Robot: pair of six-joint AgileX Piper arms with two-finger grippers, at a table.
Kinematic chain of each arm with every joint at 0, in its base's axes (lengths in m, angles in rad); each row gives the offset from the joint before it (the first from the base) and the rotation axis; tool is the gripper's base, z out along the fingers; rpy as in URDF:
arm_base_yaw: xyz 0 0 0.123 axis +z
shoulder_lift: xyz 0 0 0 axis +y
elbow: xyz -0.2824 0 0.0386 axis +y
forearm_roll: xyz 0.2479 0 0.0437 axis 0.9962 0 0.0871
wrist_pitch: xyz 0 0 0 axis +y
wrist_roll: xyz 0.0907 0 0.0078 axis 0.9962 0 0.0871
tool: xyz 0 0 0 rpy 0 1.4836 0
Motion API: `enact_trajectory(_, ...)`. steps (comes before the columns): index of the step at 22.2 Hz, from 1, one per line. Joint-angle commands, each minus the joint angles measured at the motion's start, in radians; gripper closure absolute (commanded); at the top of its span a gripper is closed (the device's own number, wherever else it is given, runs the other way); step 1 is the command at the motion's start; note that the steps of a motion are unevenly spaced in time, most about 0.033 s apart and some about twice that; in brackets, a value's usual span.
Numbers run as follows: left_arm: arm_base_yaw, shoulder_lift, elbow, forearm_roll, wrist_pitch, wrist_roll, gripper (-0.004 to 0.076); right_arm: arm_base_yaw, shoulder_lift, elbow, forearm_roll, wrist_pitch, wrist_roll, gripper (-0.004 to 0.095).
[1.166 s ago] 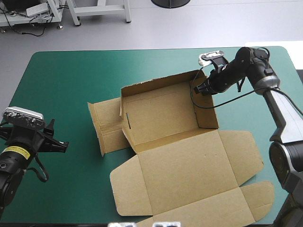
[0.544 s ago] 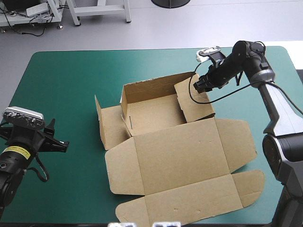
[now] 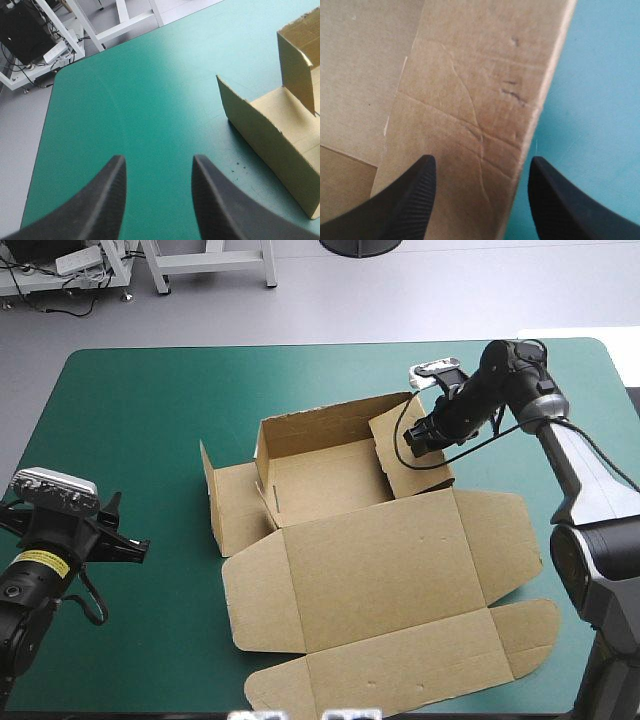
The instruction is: Fold the box
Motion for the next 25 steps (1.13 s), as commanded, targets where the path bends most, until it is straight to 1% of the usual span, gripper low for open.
enact_trajectory(1,-0.003,-0.003,-0.026,0.002,-0.073,-0.010,0.0426,0.008,-0.029,0.005,0.004,0.014,0.016,0.0378)
enact_trajectory(3,-0.003,-0.003,-0.026,0.002,-0.073,-0.010,0.0426,0.016,-0.016,0.019,-0.004,0.014,0.026,0.0379)
enact_trajectory(5,-0.003,-0.003,-0.026,0.002,-0.078,-0.010,0.0426,0.028,-0.012,0.030,-0.010,0.014,0.044,0.0506)
enact_trajectory(6,-0.003,-0.003,-0.026,0.002,-0.078,-0.010,0.0426,0.033,-0.012,0.032,-0.015,0.014,0.044,0.0585)
enact_trajectory(7,-0.003,-0.003,-0.026,0.002,-0.079,-0.010,0.0426,0.035,-0.012,0.034,-0.019,0.014,0.053,0.0720)
enact_trajectory(9,-0.003,-0.003,-0.026,0.002,-0.081,-0.010,0.0426,0.045,-0.012,0.034,-0.031,0.014,0.055,0.0897)
enact_trajectory(10,-0.003,-0.003,-0.026,0.002,-0.081,-0.010,0.0426,0.055,-0.012,0.034,-0.036,0.014,0.060,0.0925)
enact_trajectory(12,-0.003,-0.003,-0.026,0.004,-0.087,-0.029,0.0426,0.064,-0.014,0.034,-0.031,0.014,0.084,0.0933)
enact_trajectory(14,-0.003,-0.003,-0.026,0.004,-0.089,-0.029,0.0426,0.062,-0.030,0.032,-0.002,0.014,0.101,0.0933)
enact_trajectory(16,-0.003,-0.004,-0.026,0.007,-0.089,-0.029,0.0426,0.046,-0.068,0.030,0.029,0.014,0.127,0.0933)
enact_trajectory(19,-0.050,-0.004,-0.026,0.039,-0.079,-0.029,0.0426,-0.004,-0.160,0.036,0.021,0.014,0.205,0.0933)
enact_trajectory(21,-0.093,-0.004,-0.026,0.102,-0.053,-0.075,0.0426,-0.017,-0.229,0.077,-0.012,0.014,0.238,0.0933)
enact_trajectory(22,-0.115,-0.004,-0.026,0.164,-0.041,-0.144,0.0426,-0.017,-0.273,0.119,-0.027,0.014,0.250,0.0933)
enact_trajectory(25,-0.131,-0.004,-0.026,0.241,-0.024,-0.219,0.0426,-0.017,-0.341,0.211,-0.030,0.014,0.253,0.0933)
